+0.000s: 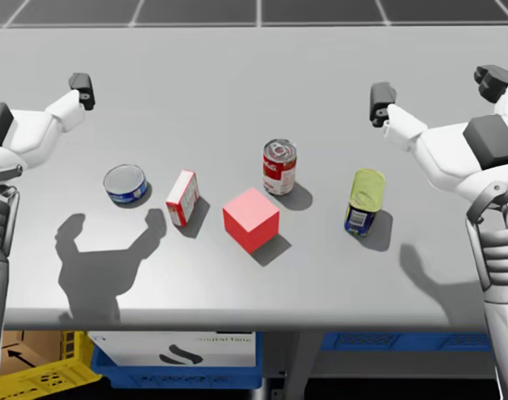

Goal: Find the red cube and pick it up.

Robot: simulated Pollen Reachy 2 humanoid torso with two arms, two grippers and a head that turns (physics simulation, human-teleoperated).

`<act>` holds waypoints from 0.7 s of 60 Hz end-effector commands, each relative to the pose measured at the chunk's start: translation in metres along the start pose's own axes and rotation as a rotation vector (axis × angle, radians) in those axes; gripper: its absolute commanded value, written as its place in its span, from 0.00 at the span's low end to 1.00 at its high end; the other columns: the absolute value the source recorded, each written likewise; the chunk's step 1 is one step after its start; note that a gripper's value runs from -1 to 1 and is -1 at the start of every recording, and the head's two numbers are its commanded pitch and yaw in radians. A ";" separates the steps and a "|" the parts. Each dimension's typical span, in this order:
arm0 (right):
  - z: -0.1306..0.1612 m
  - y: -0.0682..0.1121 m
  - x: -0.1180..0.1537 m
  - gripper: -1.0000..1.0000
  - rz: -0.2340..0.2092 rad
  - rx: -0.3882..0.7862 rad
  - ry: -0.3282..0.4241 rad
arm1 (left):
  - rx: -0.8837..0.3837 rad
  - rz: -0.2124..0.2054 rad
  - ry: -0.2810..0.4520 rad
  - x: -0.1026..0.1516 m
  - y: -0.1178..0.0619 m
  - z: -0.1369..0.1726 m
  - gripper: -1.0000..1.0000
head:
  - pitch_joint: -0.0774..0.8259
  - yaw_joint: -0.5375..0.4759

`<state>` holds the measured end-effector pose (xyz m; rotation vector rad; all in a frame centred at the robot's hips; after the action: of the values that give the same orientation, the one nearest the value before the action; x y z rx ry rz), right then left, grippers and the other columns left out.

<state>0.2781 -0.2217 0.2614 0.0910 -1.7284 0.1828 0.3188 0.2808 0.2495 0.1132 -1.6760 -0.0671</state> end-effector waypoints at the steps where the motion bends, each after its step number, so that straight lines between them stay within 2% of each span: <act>1: 0.016 0.020 0.010 0.00 -0.071 0.162 0.036 | -0.001 0.001 0.003 -0.001 -0.001 0.000 0.00 | 0.88 0.54; 3: 0.026 0.029 0.013 0.00 -0.106 0.213 0.066 | -0.002 0.001 0.004 -0.001 -0.001 0.000 0.00 | 0.88 0.54; 5: 0.029 0.034 0.014 0.00 -0.118 0.247 0.070 | -0.002 0.001 0.004 -0.001 -0.001 0.000 0.00 | 0.89 0.55; 12: 0.048 0.058 0.011 0.00 -0.116 0.428 0.090 | -0.006 -0.001 0.005 -0.001 -0.002 0.000 0.00 | 0.89 0.55; 18: 0.063 0.078 0.002 0.00 -0.121 0.562 0.139 | -0.008 -0.003 0.006 -0.002 -0.003 -0.001 0.00 | 0.89 0.55; 30: 0.068 0.103 -0.025 0.00 -0.182 0.672 0.225 | -0.017 0.001 0.008 -0.002 -0.004 0.000 0.00 | 0.89 0.55; 42: 0.059 0.127 -0.051 0.00 -0.172 0.689 0.284 | -0.018 0.004 0.008 -0.002 -0.004 0.001 0.00 | 0.89 0.56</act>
<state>0.2055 -0.1319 0.2096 0.6364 -1.3511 0.6308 0.3190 0.2775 0.2469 0.0992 -1.6675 -0.0777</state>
